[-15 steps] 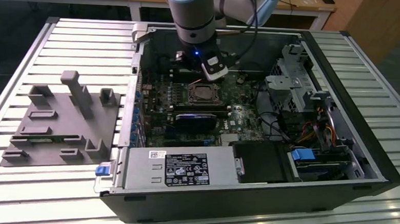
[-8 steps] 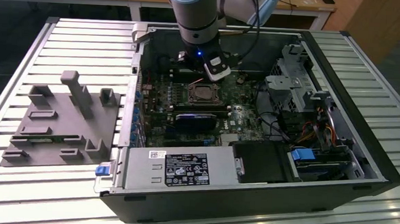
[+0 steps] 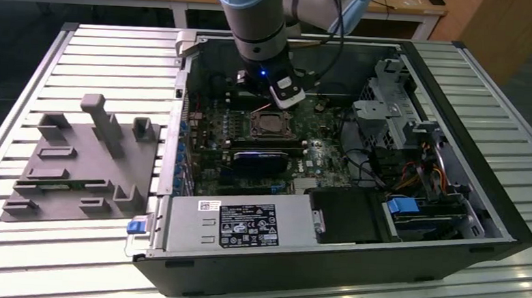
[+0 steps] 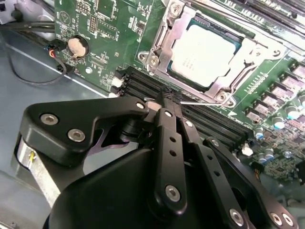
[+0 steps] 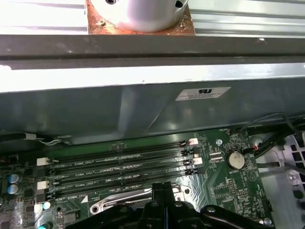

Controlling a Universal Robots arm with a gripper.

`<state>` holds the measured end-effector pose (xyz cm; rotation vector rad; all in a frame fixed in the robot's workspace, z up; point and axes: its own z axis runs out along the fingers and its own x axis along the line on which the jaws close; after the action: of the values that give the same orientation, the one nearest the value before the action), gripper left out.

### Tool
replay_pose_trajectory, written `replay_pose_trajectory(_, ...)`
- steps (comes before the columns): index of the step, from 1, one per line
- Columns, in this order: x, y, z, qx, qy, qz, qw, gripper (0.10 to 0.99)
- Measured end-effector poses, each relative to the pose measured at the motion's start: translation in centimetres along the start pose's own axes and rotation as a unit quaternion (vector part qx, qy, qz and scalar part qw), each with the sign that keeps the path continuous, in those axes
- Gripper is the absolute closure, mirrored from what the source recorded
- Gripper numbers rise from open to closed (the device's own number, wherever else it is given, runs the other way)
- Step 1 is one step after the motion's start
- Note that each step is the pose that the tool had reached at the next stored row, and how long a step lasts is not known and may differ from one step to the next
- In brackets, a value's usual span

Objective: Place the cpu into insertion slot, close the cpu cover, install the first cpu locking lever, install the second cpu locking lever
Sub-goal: 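Install the first cpu locking lever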

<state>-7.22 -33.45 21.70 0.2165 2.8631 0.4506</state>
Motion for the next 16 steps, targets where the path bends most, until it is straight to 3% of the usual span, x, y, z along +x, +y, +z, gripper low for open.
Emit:
replay_pose_trajectory(2, 0.16, -0.06, 0.12, -0.0007, -0.0035, -0.001, 1.0000, 0.984)
replay_pose_trajectory(4, 0.26, -0.07, 0.26, 0.0009, -0.0043, -0.002, 1.0000, 0.984)
replay_pose_trajectory(16, 0.63, 1.12, 1.13, 0.0233, -0.0074, -0.006, 0.9997, 0.984)
